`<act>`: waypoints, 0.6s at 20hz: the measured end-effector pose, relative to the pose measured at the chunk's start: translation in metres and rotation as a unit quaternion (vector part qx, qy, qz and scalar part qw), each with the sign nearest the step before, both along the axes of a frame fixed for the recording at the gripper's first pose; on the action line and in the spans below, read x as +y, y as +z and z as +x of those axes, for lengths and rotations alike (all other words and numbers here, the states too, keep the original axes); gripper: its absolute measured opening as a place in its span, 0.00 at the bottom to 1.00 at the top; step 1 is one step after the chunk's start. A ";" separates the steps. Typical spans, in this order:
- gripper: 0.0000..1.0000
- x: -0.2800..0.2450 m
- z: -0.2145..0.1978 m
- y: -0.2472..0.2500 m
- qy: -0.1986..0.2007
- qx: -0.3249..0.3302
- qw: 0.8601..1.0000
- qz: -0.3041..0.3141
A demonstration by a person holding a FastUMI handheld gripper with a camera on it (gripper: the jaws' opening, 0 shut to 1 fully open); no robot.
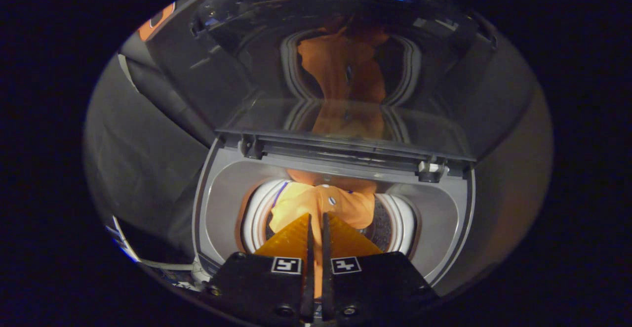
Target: Put the clothes into the washing machine and then close the washing machine lid.
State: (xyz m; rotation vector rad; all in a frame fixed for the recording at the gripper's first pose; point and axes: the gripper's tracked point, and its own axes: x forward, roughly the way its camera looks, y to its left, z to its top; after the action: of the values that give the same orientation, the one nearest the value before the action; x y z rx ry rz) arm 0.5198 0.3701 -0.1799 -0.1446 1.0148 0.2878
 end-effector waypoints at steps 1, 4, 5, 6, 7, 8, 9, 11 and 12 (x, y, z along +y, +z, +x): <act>0.11 0.002 -0.005 -0.005 0.002 0.000 1.000 0.005; 0.89 0.000 0.005 0.006 -0.004 -0.023 1.000 0.002; 0.88 0.000 0.006 0.008 -0.002 -0.031 1.000 0.001; 0.85 0.002 0.007 0.011 0.003 -0.037 0.999 0.003; 0.85 0.002 0.008 0.012 0.007 -0.041 0.999 0.000; 0.85 0.002 0.006 0.013 0.011 -0.044 0.999 -0.003; 0.85 0.002 0.006 0.015 0.014 -0.050 0.999 -0.005; 0.85 0.001 0.005 0.020 0.019 -0.055 0.998 -0.009; 0.85 0.003 0.001 0.024 0.023 -0.054 0.998 -0.008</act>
State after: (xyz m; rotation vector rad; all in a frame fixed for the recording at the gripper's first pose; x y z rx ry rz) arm 0.5209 0.3735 -0.1564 -0.1961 0.9088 0.3096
